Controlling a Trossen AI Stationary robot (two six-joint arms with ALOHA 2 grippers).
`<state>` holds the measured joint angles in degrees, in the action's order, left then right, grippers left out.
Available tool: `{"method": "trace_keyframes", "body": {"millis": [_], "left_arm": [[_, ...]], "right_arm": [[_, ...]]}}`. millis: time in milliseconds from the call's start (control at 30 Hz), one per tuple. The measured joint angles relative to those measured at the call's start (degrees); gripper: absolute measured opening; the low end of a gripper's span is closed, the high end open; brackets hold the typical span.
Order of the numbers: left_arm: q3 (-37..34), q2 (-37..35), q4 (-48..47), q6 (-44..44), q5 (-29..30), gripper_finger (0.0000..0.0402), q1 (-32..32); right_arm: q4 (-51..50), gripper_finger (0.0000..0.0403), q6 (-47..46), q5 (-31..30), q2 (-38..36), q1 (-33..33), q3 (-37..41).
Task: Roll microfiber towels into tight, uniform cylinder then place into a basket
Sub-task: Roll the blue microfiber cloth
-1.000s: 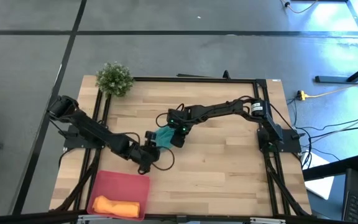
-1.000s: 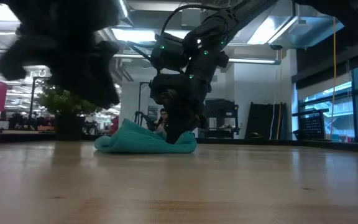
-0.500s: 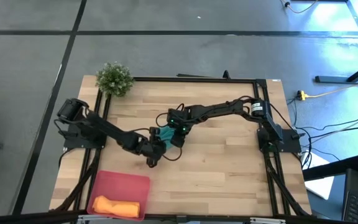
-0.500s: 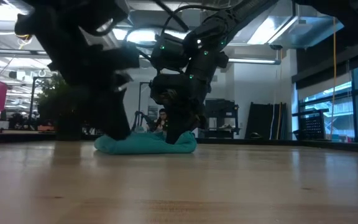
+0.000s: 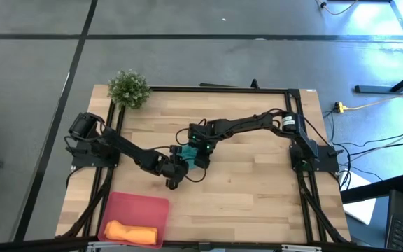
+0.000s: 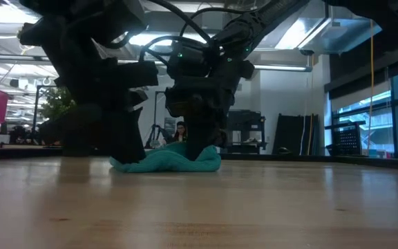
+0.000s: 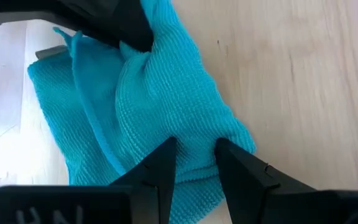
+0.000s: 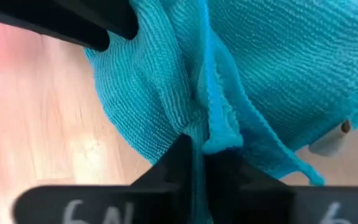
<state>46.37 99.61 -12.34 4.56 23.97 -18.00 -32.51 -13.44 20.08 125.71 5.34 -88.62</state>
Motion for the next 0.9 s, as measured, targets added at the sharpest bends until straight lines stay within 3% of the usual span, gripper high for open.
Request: {"method": "trace_keyframes", "body": {"millis": [333,533,900], "left_arm": [[-0.1,0.1,-0.3,0.0,-0.6,0.0109,0.0],[-0.1,0.1,-0.9,0.5,-1.7,0.0109,-0.1],[-0.1,0.1,-1.3,1.3,-3.6,0.0109,-1.0]], "right_arm": [[0.0,0.0127,-1.8,0.3,-0.5,0.5,0.0],[-2.7,0.0127,1.5,-3.1,-3.4,0.7,0.0],[-10.1,0.0128,6.2,-18.2,-9.0,-4.9,-0.1]]}}
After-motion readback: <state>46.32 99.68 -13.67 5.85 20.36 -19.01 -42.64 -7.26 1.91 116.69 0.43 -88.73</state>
